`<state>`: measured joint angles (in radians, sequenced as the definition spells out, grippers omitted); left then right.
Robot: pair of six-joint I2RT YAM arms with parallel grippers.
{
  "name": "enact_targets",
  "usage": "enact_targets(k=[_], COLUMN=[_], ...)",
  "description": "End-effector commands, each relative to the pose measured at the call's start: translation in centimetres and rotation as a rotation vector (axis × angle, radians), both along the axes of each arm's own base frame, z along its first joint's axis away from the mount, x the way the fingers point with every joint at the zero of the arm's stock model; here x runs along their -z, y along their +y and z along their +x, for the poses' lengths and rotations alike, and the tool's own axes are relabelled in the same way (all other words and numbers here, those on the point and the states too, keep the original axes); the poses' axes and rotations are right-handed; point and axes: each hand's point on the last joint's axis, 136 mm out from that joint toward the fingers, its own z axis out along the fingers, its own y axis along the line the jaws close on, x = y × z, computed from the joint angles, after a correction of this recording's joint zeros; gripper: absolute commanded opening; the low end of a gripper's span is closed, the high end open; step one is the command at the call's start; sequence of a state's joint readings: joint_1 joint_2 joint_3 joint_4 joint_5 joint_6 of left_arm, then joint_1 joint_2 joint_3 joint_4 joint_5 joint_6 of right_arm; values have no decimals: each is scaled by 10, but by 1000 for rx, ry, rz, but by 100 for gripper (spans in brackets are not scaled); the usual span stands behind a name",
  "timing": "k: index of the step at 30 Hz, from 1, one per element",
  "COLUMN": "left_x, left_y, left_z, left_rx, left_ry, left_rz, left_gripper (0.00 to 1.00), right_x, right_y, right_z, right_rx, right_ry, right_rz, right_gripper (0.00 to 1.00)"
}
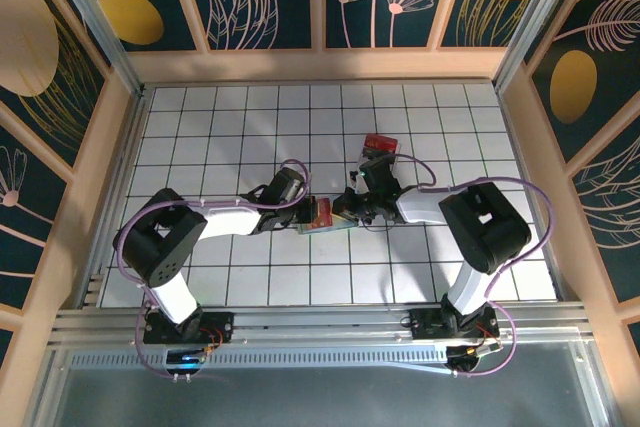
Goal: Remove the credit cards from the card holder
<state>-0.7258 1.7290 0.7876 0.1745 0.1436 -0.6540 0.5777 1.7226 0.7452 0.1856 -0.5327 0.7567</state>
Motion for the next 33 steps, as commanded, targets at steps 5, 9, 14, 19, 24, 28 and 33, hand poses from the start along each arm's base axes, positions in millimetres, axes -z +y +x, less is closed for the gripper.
enact_targets(k=[5,9,14,19,24,28,33], left_x=[29,35,37,35,36,36,35], left_y=[12,15,15,14,14,15,16], left_z=[-16,-21,-24,-23,-25,-26,-27], left_rx=[26,17,9,9,9,4,-1], left_ry=[69,88,103,103,106,109,108], left_rz=[80,82,73,64,58,51,48], left_gripper=[4,3,3,3,3,3,3], right_x=[-26,-19,-13,-5,7,14,22], right_y=[3,1,3,10,11,7,-4], right_z=[11,5,-4,-12,-17,-18,-21], right_rx=[20,47,53,35,39,64,99], right_ry=[-77,-52,-25,2,35,53,65], right_rz=[51,81,98,87,66,39,-19], right_gripper=[18,25,28,29,29,30,31])
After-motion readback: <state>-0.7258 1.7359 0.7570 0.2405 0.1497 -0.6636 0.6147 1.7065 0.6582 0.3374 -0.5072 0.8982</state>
